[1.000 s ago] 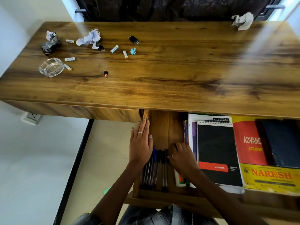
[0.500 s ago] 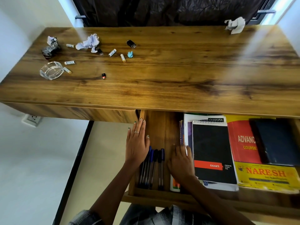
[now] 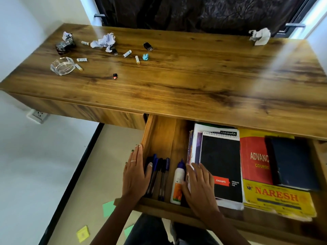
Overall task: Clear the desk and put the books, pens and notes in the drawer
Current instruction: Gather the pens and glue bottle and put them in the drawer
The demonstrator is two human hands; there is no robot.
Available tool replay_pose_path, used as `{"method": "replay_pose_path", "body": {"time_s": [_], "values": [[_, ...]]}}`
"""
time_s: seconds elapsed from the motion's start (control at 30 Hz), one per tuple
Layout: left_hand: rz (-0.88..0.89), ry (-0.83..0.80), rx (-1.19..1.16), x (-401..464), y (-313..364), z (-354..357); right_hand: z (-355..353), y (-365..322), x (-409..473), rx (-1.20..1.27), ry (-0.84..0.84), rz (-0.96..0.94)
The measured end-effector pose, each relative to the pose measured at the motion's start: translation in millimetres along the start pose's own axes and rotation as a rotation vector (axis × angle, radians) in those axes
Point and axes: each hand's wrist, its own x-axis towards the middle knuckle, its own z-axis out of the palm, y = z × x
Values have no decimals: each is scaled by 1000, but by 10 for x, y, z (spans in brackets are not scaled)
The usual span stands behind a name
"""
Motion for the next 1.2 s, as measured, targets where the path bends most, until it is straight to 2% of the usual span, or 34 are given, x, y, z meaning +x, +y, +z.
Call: {"method": "replay_pose_path", "body": {"time_s": [0.1, 0.2, 0.37, 0.43, 0.63, 0.73, 0.83, 1.07, 1.2], "values": [[-48, -40, 79, -263, 26, 29, -63, 25, -137, -14, -35, -60], [-6, -19, 179, -493, 120, 56, -171, 62, -302, 13, -37, -94], [307, -8, 187, -925, 320, 190, -208, 144, -618, 9, 40, -167], [422, -12, 206, -1040, 359, 270, -149, 181, -752, -12, 120, -199], [602, 273, 363, -1413, 403, 625, 104, 172, -1236, -101, 336, -88], [593, 273, 393, -1608, 421, 779, 71, 199, -1382, -203, 418, -103], [569, 363, 379, -1713, 426, 769, 86, 328, -1418, -317, 388, -99], [491, 249, 372, -1644, 459, 745, 114, 450, -1378, -381, 267, -125], [501, 76, 316, -1552, 544, 650, 94, 509, -1256, -366, 231, -179]]}}
